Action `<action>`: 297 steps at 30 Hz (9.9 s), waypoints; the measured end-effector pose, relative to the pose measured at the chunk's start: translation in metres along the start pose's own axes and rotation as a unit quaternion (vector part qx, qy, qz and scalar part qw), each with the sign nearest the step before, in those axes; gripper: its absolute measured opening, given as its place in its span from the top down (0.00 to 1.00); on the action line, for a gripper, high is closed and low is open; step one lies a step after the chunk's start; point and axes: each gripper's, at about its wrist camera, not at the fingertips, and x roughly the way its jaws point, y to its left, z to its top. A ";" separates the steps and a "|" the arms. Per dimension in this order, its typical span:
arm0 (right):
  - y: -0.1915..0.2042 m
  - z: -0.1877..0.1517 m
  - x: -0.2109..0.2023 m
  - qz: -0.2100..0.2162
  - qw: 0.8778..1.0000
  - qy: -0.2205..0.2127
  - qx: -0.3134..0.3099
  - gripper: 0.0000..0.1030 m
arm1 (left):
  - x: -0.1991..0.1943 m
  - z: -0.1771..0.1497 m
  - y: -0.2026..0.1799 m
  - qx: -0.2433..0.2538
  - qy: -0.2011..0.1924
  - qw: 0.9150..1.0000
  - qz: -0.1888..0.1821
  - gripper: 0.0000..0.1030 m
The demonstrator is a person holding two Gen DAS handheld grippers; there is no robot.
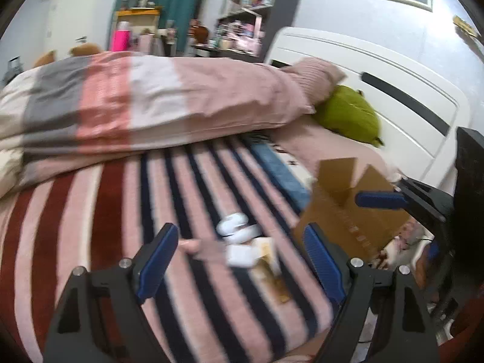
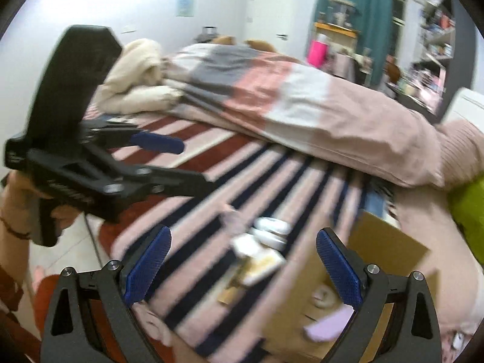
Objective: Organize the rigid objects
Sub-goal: 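Move the right tool to the gold bar and grasp it, then lift the gold bar into the cardboard box and open the right tool, then move the right tool to the clear perfume bottle and grasp it, then carry the perfume bottle into the cardboard box and release it, then move the right tool to the white earbud case and grasp it, then carry the earbud case into the cardboard box and open the right tool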
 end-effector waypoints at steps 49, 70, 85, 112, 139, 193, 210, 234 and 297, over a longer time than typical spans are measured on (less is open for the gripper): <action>0.045 -0.016 0.053 0.076 0.996 -0.025 0.040 0.87 | 0.008 -0.019 -0.011 -0.005 -0.008 0.994 -0.106 0.67; -0.127 -0.060 -0.010 0.009 0.986 0.040 0.161 0.87 | 0.140 0.051 -0.167 0.077 0.122 0.976 -0.163 0.68; -0.115 -0.061 -0.015 -0.040 0.989 0.048 0.134 0.48 | 0.085 0.051 -0.126 0.058 0.044 0.994 -0.086 0.19; 0.029 -0.022 0.182 -0.016 0.994 0.100 0.033 0.48 | 0.042 -0.082 0.103 -0.063 0.026 0.997 0.024 0.14; 0.010 -0.025 0.244 -0.008 0.990 0.142 0.017 0.74 | 0.049 -0.089 0.108 -0.086 0.022 0.996 0.001 0.14; -0.112 -0.061 -0.019 -0.045 0.989 0.045 0.133 0.62 | 0.089 0.047 -0.140 0.069 0.052 0.991 -0.102 0.22; 0.031 -0.013 0.067 0.060 0.995 0.062 0.046 0.61 | 0.017 -0.041 0.035 -0.024 0.000 0.999 0.035 0.18; -0.002 -0.055 0.205 -0.016 0.987 0.134 0.082 0.38 | 0.075 -0.087 0.089 -0.048 0.026 0.998 -0.008 0.18; -0.125 -0.063 -0.015 -0.065 0.992 -0.029 0.105 0.62 | 0.140 0.052 -0.169 0.034 0.133 0.968 -0.209 0.50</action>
